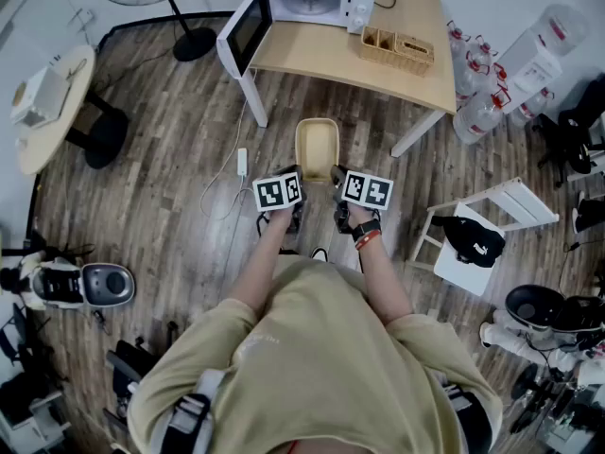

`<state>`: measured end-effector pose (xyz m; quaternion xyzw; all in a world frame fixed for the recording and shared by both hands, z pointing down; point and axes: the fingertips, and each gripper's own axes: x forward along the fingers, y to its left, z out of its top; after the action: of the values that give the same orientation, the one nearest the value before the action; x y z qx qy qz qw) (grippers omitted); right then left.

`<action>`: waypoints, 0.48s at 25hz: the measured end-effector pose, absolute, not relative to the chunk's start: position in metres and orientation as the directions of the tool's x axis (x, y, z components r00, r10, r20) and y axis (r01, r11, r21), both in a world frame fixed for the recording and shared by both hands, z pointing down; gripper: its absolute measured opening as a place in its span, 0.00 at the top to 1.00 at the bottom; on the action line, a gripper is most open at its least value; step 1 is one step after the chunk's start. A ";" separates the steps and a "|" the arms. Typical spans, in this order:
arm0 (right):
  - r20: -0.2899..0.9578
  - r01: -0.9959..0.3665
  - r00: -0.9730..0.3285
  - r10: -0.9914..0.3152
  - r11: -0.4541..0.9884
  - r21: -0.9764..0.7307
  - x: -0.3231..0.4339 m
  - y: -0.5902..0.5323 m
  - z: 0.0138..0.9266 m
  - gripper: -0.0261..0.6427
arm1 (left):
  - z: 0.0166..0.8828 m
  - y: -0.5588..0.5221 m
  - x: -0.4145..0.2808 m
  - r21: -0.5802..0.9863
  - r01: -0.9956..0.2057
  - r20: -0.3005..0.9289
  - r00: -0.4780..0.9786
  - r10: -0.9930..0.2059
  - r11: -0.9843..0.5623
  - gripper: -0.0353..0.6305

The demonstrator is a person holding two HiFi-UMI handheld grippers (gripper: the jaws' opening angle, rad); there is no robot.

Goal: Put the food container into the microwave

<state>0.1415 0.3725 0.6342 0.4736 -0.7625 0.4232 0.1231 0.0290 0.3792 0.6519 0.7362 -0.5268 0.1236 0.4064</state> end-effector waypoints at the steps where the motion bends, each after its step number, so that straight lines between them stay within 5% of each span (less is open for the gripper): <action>1: 0.587 -0.828 -0.524 -0.617 0.209 -0.520 0.141 0.378 0.633 0.87 | 0.654 0.386 0.029 0.474 -0.874 0.611 0.413 -0.675 -0.106 0.90; 12: 0.587 -0.825 -0.530 -0.611 0.214 -0.522 0.149 0.374 0.644 0.86 | 0.665 0.391 0.037 0.486 -0.871 0.624 0.399 -0.672 -0.067 0.90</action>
<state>0.1492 0.3742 0.6438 0.4674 -0.7685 0.4178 0.1280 0.0373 0.3906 0.6648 0.7208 -0.5353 0.1173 0.4245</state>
